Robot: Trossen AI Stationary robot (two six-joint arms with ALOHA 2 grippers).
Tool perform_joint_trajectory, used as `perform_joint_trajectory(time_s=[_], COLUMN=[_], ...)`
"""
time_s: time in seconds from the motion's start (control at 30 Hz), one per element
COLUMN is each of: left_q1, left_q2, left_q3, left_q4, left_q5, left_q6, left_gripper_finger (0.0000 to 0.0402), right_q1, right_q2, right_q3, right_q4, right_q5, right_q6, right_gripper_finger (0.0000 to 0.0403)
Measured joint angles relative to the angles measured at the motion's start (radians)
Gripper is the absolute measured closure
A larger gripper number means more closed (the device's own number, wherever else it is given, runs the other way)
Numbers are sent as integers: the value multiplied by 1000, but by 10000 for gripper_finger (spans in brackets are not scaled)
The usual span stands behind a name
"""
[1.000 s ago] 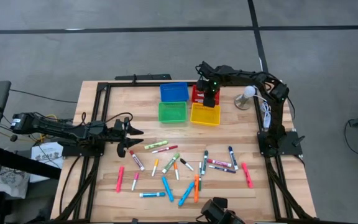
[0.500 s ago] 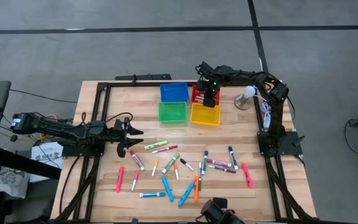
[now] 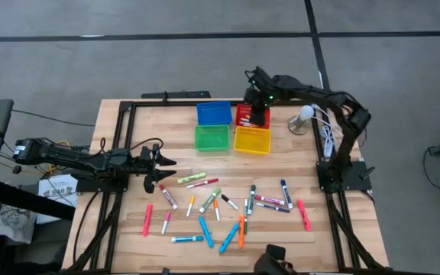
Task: Pick & Place Markers
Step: Put the pink highlighter into the red bin
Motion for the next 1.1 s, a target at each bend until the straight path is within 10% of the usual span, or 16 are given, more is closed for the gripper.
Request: perform_joint_trajectory(time_s=[0.6, 1.1], left_q1=[0, 0], left_q2=[0, 0], left_q3=[0, 0], left_q4=[19, 19], left_q5=[0, 0], left_q6=[-3, -3], left_gripper_finger=[224, 224], right_q1=[16, 167], right_q2=[-426, -603], right_q3=[0, -215], right_q4=[-9, 142], right_q5=[-411, -336], right_q6=[180, 391], right_gripper_finger=[305, 305])
